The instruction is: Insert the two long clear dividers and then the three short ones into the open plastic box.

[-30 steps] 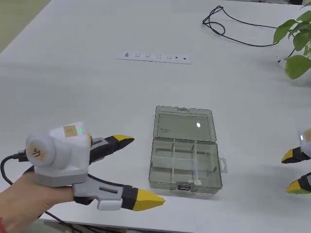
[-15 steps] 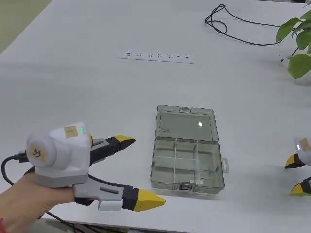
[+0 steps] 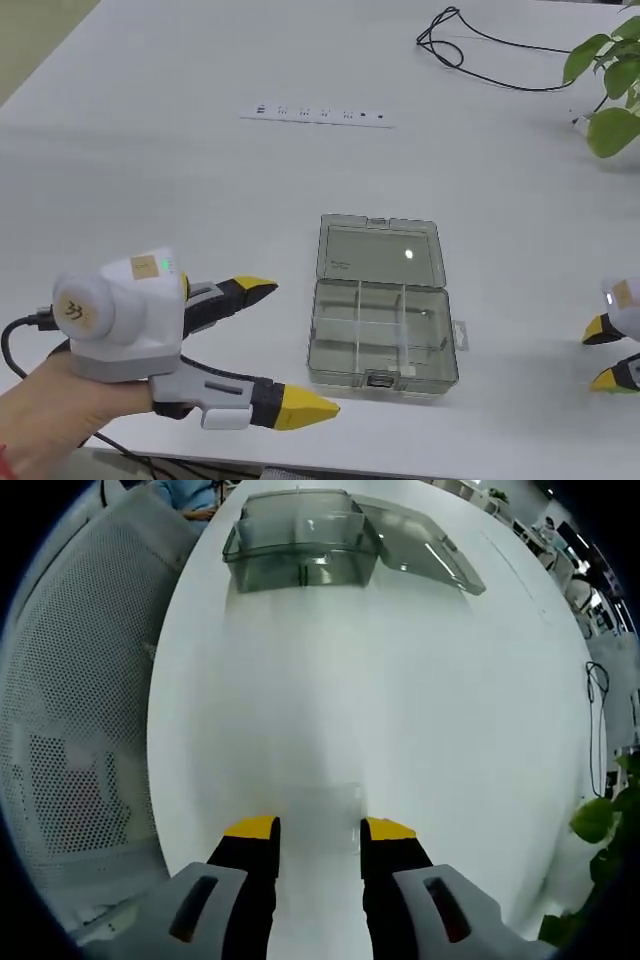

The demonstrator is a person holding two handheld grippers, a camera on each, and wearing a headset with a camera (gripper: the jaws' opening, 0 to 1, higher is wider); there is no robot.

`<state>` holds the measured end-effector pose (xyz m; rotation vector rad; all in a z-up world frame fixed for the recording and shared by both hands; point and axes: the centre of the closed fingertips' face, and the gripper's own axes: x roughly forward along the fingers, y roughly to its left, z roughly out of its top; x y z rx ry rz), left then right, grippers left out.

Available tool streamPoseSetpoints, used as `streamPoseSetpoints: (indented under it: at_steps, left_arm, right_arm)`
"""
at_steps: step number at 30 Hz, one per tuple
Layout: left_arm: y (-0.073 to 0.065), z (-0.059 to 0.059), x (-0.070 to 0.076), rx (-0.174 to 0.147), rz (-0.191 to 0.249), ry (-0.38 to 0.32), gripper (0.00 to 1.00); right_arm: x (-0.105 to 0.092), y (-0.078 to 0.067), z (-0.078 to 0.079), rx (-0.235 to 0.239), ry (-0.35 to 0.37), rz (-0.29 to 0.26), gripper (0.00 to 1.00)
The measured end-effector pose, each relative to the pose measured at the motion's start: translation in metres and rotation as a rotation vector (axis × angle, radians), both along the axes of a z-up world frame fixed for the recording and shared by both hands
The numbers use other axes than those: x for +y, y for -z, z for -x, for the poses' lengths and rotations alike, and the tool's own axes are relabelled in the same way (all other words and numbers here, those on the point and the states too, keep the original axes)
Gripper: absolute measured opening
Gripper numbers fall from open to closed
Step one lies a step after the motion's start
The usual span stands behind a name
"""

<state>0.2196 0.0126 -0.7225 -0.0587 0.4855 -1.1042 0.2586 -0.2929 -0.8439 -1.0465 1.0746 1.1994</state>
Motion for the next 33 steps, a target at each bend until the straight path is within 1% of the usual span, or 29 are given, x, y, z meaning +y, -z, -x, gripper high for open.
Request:
streamPoseSetpoints:
  at_steps: [2,4,7,8,9,10,15,16,17,18,19,21,22,23,24,25,26,27,28,30,31,32,33]
  left_arm:
    - [-0.001,0.0,0.0,0.007,0.0,-0.002,0.98]
    - [-0.002,-0.002,0.0,0.005,0.008,-0.007,0.97]
    - [-0.005,-0.004,-0.001,0.007,0.01,-0.012,0.97]
    - [-0.006,-0.005,-0.002,0.012,0.013,-0.013,0.96]
    - [-0.006,-0.005,-0.003,0.017,0.015,-0.014,0.96]
    - [-0.007,-0.006,-0.003,0.021,0.016,-0.017,0.95]
    - [-0.011,-0.011,-0.011,0.046,0.028,-0.027,0.91]
    - [-0.012,-0.012,-0.013,0.051,0.031,-0.028,0.9]
    - [-0.013,-0.012,-0.016,0.073,0.039,-0.037,0.88]
    - [-0.015,-0.013,-0.019,0.077,0.05,-0.04,0.87]
    - [-0.017,-0.014,-0.022,0.08,0.061,-0.039,0.85]
    - [-0.02,-0.015,-0.029,0.114,0.082,-0.05,0.83]
    - [-0.023,-0.015,-0.034,0.139,0.103,-0.05,0.81]
    - [-0.024,-0.016,-0.036,0.151,0.107,-0.052,0.79]
    - [-0.025,-0.016,-0.04,0.176,0.117,-0.06,0.76]
    - [-0.026,-0.016,-0.042,0.177,0.122,-0.057,0.74]
    - [-0.027,-0.016,-0.046,0.185,0.128,-0.05,0.73]
    - [-0.026,-0.015,-0.049,0.208,0.122,-0.053,0.72]
    - [-0.026,-0.013,-0.053,0.247,0.136,-0.056,0.72]
    - [-0.028,-0.014,-0.059,0.262,0.155,-0.053,0.71]
    - [-0.029,-0.015,-0.063,0.29,0.177,-0.064,0.69]
    - [-0.03,-0.014,-0.066,0.309,0.187,-0.062,0.67]
    - [-0.03,-0.015,-0.068,0.315,0.193,-0.063,0.65]
  right_arm:
    - [0.005,-0.006,-0.002,-0.023,0.009,-0.013,0.33]
    - [0.009,-0.011,-0.003,-0.041,0.016,-0.024,0.33]
    - [0.023,-0.023,-0.003,-0.069,0.023,-0.064,0.33]
    - [0.027,-0.026,-0.003,-0.076,0.024,-0.072,0.33]
    - [0.036,-0.035,-0.002,-0.098,0.013,-0.088,0.33]
    - [0.038,-0.037,-0.002,-0.102,0.012,-0.093,0.33]
    - [0.073,-0.067,0.0,-0.152,0.01,-0.167,0.33]
    - [0.079,-0.072,0.0,-0.159,0.008,-0.18,0.33]
    - [0.087,-0.076,0.0,-0.168,0.005,-0.201,0.33]
    - [0.089,-0.076,-0.004,-0.174,0.005,-0.213,0.33]
    - [0.094,-0.079,-0.004,-0.181,0.003,-0.221,0.33]
    - [0.108,-0.088,-0.001,-0.189,-0.005,-0.244,0.33]
    - [0.119,-0.094,0.003,-0.195,-0.017,-0.258,0.33]
    - [0.124,-0.097,0.006,-0.197,-0.022,-0.265,0.33]
    - [0.127,-0.095,0.002,-0.204,-0.031,-0.275,0.33]
    - [0.13,-0.097,0.003,-0.206,-0.034,-0.278,0.33]
    - [0.138,-0.102,0.006,-0.214,-0.044,-0.286,0.33]
    - [0.143,-0.105,0.008,-0.216,-0.051,-0.291,0.33]
    - [0.15,-0.11,0.012,-0.218,-0.051,-0.296,0.33]
    - [0.159,-0.115,0.015,-0.227,-0.062,-0.307,0.33]
    - [0.164,-0.118,0.017,-0.231,-0.064,-0.31,0.33]
    - [0.17,-0.122,0.02,-0.237,-0.069,-0.313,0.33]
    - [0.174,-0.123,0.021,-0.241,-0.074,-0.315,0.33]
